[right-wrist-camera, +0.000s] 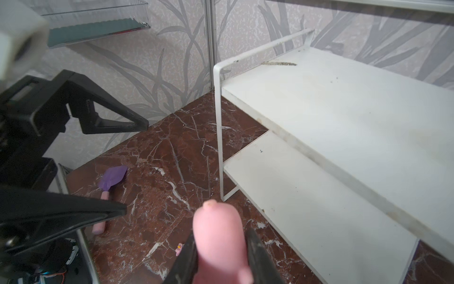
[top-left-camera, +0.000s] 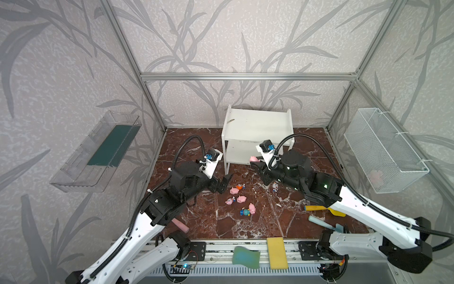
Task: Place and organize the plastic toys onto the shelf
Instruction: 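Lift the pink pig and carry it onto the shelf's top tier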
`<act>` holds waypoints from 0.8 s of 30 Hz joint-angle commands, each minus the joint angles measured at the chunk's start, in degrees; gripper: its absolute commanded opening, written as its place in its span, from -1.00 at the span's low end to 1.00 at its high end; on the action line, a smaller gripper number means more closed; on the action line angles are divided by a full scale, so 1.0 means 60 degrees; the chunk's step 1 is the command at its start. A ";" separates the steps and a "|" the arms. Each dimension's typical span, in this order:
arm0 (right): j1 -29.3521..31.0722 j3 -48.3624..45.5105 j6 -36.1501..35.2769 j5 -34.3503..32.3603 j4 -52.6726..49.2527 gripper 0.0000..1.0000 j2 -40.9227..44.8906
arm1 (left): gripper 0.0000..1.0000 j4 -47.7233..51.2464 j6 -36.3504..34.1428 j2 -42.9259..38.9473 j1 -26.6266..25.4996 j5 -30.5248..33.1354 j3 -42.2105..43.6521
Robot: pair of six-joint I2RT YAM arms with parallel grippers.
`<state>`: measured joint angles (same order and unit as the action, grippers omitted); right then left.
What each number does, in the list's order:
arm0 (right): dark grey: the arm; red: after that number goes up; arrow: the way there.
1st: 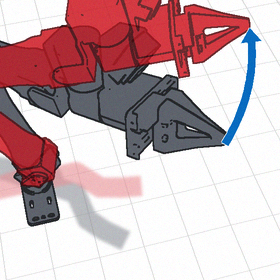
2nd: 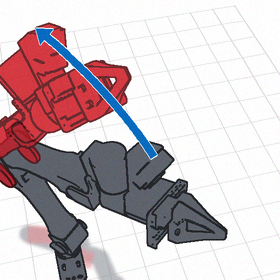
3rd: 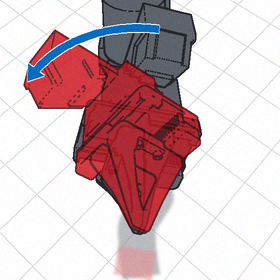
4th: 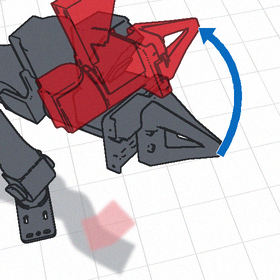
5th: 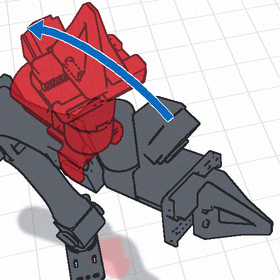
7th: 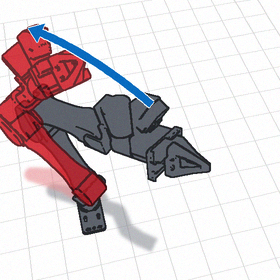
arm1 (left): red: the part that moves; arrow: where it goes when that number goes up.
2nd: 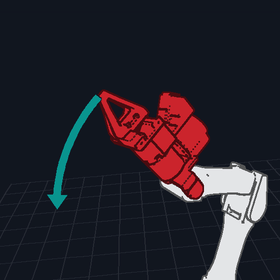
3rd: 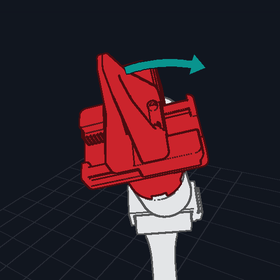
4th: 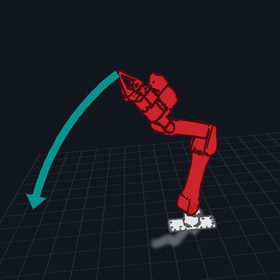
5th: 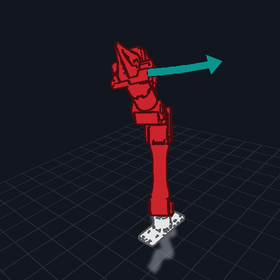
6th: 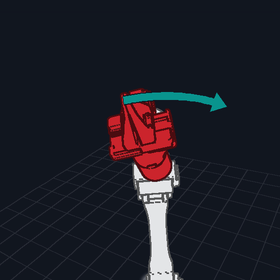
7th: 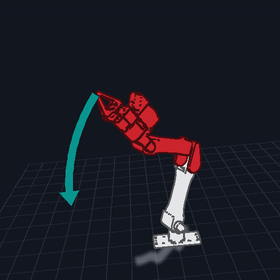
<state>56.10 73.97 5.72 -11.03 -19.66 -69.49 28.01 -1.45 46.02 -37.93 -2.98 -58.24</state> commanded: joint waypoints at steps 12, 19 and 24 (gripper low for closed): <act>-0.1016 0.3189 -0.0362 -0.0165 0.0237 -0.38 -0.2947 | 0.99 -0.0880 -0.1022 0.0139 -0.0002 0.1111 -0.0575; -0.1479 0.4557 -0.0145 -0.0045 -0.0200 -0.36 -0.4183 | 0.99 -0.1122 -0.1373 0.0016 0.0015 0.1369 -0.0474; -0.1522 0.5334 -0.0080 -0.0074 -0.0444 -0.30 -0.4995 | 0.99 -0.1296 -0.1499 -0.0227 0.0081 0.1479 -0.0179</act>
<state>46.92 103.07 4.67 -11.55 -20.82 -97.58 22.11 -8.10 46.09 -37.78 4.78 -59.90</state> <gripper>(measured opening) 0.346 0.994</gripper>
